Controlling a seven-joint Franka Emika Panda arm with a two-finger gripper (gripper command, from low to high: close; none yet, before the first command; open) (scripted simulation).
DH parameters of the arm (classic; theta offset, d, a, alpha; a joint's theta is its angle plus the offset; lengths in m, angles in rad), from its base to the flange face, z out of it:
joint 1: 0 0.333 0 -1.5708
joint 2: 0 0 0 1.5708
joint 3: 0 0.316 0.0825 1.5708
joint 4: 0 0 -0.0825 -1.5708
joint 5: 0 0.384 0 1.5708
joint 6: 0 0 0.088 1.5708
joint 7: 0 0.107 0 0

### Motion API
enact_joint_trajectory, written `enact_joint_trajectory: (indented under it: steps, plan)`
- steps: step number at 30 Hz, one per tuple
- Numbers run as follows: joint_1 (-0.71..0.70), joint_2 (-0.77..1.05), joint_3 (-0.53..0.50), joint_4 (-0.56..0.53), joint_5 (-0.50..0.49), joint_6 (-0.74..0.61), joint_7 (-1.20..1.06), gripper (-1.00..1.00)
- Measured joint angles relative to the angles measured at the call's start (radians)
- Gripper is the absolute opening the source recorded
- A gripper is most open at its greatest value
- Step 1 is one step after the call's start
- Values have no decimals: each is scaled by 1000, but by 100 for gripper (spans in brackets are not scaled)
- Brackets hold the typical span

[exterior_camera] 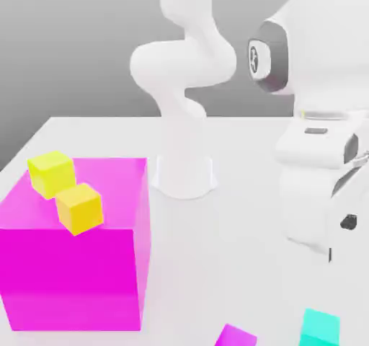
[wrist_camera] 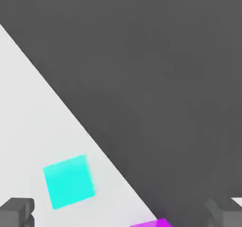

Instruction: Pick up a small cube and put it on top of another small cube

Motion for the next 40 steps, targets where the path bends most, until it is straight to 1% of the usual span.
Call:
enact_joint_trajectory:
  steps: [5,9,10,17,21,26,28,30,31,37,40]
  plan:
    - [33,176,16,6,-75,56,-67,0]
    - [44,321,12,30,-95,157,-72,0]
    - [45,347,11,36,-96,178,-72,-100]
    - [45,348,12,36,-97,177,-72,-100]
    - [40,226,16,11,-90,80,-78,-100]
    - [-89,92,-66,-20,-48,-24,-184,-100]
    - [-110,121,-77,-22,-34,8,-206,-100]
    - [-121,182,-74,-21,-23,67,-217,-100]
    - [-123,203,-72,-20,-20,87,-220,100]
    - [-124,214,-72,-20,-19,98,-221,100]
    - [-120,147,-78,-23,-29,34,-214,100]
